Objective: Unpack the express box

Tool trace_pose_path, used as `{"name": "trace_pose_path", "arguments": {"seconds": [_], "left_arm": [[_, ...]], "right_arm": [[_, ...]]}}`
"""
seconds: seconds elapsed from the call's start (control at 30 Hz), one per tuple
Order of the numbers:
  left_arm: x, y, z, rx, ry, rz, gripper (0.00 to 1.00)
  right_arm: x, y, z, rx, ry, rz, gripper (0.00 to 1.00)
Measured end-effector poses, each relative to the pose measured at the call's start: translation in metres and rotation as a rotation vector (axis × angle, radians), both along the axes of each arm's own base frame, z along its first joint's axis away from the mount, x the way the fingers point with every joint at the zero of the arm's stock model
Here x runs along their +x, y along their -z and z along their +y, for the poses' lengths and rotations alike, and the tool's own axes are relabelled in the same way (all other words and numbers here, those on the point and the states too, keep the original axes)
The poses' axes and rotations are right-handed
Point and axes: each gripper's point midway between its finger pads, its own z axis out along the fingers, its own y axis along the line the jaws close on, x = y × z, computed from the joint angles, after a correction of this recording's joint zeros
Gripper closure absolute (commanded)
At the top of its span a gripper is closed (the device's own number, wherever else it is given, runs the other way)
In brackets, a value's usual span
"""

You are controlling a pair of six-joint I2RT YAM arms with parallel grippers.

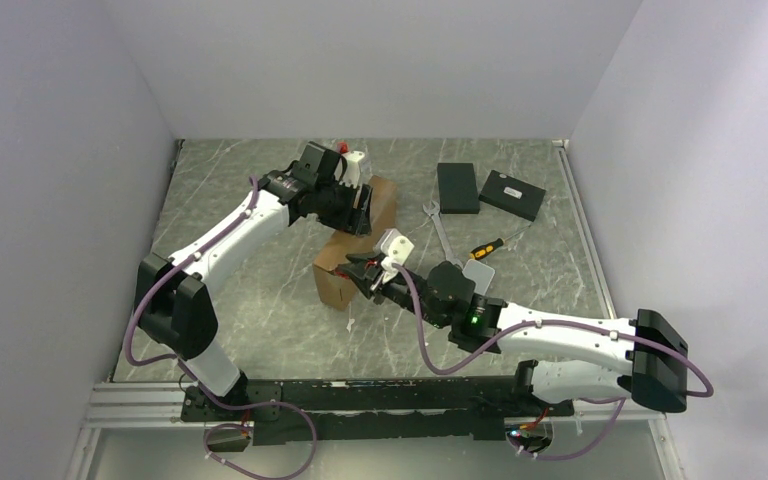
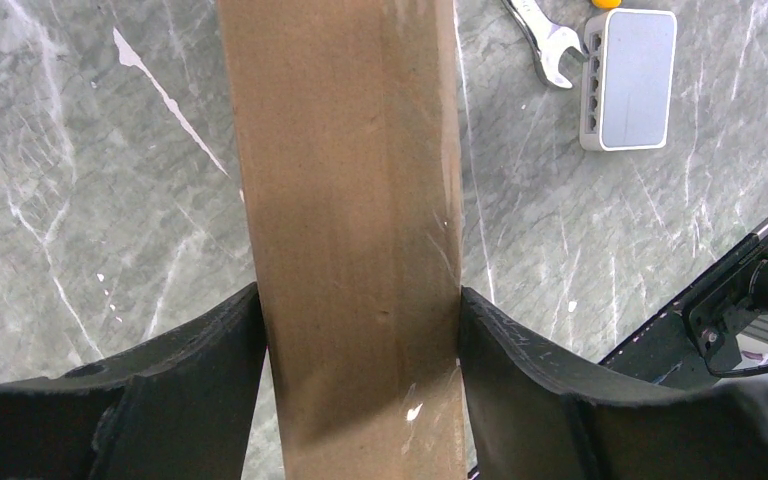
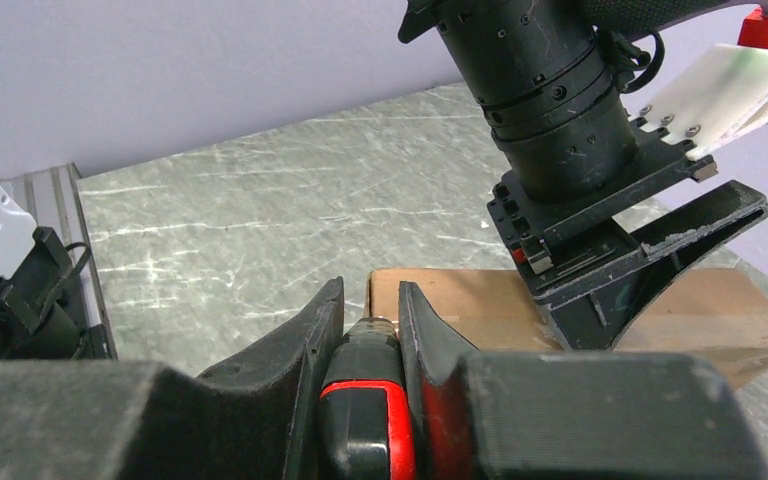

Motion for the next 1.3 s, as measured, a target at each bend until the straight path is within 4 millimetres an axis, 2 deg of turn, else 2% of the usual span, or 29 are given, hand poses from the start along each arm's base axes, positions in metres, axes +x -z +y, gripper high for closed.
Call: {"name": "trace_pose_path", "arguments": {"seconds": [0.27,0.53,1.0,1.3], "left_arm": [[0.000,0.000,-0.002,-0.002,0.003,-0.005,0.32],[0.000,0.000,-0.001,-0.003,0.002,-0.001,0.32],[0.000,0.000,-0.002,-0.007,0.007,-0.002,0.32],[0.000,0.000,-0.002,-0.008,0.009,-0.002,0.33]], "right_arm": [[-0.002,0.004,-0.014,0.072,-0.014,-0.006,1.00],[0.001,0.007,-0.009,0.089,-0.030,0.008,1.00],[0.000,0.012,-0.015,0.135,-0.043,-0.019,1.00],[0.003,0.007,-0.012,0.114,-0.041,0.009,1.00]]}}
